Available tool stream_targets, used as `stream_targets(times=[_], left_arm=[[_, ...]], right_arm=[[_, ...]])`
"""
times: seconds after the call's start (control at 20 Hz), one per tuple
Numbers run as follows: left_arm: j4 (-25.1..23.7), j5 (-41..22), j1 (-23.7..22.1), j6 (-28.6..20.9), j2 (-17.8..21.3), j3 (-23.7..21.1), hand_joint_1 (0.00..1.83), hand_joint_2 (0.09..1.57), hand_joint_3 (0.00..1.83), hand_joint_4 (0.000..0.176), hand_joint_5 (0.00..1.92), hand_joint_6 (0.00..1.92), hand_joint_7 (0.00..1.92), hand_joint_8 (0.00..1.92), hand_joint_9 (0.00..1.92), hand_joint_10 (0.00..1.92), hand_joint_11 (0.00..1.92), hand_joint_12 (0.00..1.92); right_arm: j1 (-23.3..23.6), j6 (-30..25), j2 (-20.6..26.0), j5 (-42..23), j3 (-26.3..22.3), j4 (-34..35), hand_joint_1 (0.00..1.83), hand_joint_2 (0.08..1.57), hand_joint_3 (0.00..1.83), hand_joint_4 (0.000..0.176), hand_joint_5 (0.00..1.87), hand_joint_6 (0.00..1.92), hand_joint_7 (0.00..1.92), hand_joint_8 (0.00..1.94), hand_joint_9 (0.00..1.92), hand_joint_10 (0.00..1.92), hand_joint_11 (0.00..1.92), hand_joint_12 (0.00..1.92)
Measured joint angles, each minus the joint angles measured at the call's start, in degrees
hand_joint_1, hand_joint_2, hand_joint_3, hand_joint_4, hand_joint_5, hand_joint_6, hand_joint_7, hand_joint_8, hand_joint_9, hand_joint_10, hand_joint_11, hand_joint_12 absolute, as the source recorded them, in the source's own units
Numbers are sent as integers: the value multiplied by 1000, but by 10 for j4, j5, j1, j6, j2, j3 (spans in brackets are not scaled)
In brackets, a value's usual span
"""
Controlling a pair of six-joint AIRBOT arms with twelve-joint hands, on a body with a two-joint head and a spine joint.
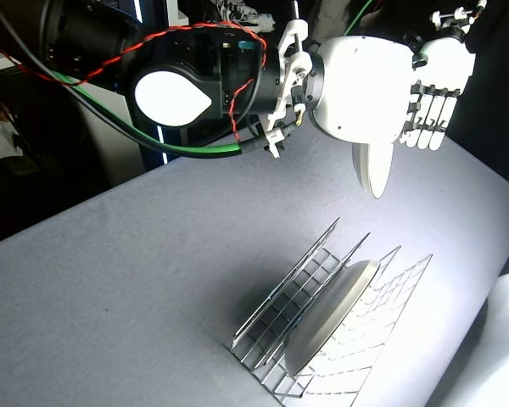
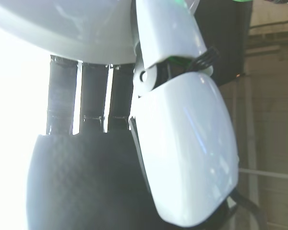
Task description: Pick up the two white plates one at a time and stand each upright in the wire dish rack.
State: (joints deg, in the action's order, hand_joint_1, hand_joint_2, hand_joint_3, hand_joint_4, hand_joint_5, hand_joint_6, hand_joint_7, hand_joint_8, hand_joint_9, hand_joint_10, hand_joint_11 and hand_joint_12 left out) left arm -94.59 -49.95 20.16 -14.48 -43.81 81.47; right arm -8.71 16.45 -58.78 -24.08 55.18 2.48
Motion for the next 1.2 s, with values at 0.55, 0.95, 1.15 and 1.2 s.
stream_targets(times=[0.55,0.95,1.15,1.2], left_arm=[[-1,3,1,0,0,1,0,1222,3,0,4,2,0,0,0,0,0,0],[-1,3,1,0,0,1,0,1219,0,0,16,5,0,0,0,0,0,0],[-1,3,1,0,0,1,0,1214,0,0,3,0,0,0,0,0,0,0],[-1,3,1,0,0,1,0,1216,0,0,16,6,0,0,0,0,0,0]], right_arm=[[14,-5,43,54,-23,75,1496,1067,0,0,913,925,1065,728,1084,822,929,1434],[21,-5,43,105,-6,75,1495,1074,0,0,924,963,1049,760,1049,851,886,1459],[21,-5,43,107,11,75,1495,1072,0,0,927,971,1062,753,1046,834,894,1442],[21,-5,43,108,16,75,1495,1068,0,0,934,954,1077,730,1057,816,898,1438]])
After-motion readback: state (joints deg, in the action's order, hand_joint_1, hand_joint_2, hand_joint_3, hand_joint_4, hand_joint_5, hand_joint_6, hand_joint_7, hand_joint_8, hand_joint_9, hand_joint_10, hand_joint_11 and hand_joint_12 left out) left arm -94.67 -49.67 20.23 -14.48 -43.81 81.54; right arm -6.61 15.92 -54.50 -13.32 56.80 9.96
